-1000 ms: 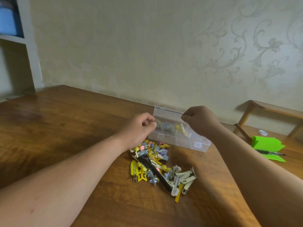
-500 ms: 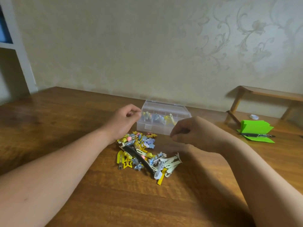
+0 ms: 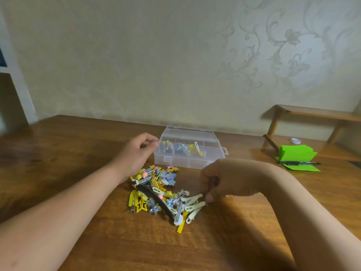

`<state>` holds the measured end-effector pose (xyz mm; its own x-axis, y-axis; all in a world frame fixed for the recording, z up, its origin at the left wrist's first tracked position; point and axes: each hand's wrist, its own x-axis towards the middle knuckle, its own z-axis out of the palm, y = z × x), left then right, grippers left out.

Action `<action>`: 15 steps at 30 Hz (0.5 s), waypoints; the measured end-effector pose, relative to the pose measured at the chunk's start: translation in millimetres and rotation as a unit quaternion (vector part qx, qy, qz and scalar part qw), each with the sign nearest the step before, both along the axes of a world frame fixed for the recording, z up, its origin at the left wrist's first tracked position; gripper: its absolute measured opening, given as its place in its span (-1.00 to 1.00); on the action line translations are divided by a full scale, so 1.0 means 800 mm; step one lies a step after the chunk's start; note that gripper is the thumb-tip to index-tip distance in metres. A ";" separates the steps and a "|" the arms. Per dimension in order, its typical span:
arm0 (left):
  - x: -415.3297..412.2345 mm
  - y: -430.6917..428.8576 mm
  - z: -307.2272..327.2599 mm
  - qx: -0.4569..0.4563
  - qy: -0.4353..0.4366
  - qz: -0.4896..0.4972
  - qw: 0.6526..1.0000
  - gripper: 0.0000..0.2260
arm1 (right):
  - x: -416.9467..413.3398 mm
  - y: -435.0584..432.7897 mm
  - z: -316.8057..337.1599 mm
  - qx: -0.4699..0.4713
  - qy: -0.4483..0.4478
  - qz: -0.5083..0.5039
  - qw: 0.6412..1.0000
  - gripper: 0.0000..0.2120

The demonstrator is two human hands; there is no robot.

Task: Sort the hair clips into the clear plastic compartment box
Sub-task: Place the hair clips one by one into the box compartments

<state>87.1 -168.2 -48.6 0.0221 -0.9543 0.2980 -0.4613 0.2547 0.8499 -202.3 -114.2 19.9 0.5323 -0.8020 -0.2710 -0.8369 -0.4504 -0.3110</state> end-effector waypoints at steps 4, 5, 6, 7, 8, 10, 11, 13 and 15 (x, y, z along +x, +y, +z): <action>0.003 -0.001 -0.001 0.001 0.002 -0.013 1.000 -0.82 | -0.005 0.003 0.009 0.029 0.056 0.000 0.998 -0.84; 0.004 -0.001 -0.001 0.000 0.004 -0.015 1.000 -0.82 | -0.006 0.004 0.010 0.031 0.070 0.003 0.997 -0.85; 0.004 -0.001 0.000 0.000 0.005 -0.016 1.000 -0.82 | -0.006 0.005 0.012 0.030 0.082 0.005 0.996 -0.86; 0.005 -0.001 0.000 0.002 0.007 -0.019 1.000 -0.82 | -0.006 0.005 0.012 0.028 0.093 0.006 0.995 -0.88; 0.005 -0.001 0.000 0.003 0.010 -0.022 1.000 -0.82 | -0.007 0.005 0.012 0.026 0.103 0.006 0.994 -0.90; 0.005 0.001 0.000 0.006 0.016 -0.029 0.999 -0.82 | -0.010 0.004 0.013 0.013 0.113 0.002 0.993 -0.94; 0.005 0.001 0.001 0.005 0.018 -0.031 0.999 -0.82 | -0.013 0.004 0.015 0.002 0.107 -0.005 0.994 -0.96; 0.004 0.001 0.002 0.007 0.019 -0.032 0.999 -0.81 | -0.021 0.000 0.018 -0.038 0.050 -0.032 0.998 -0.95; 0.002 0.001 0.003 0.010 0.018 -0.034 0.999 -0.80 | -0.025 -0.009 0.020 -0.094 -0.073 -0.091 0.989 -0.91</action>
<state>88.8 -167.4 -46.4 -0.0321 -0.9595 0.2798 -0.4128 0.2677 0.8706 -222.4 -121.1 35.8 0.3974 -0.9168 -0.0393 -0.8619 -0.3582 -0.3589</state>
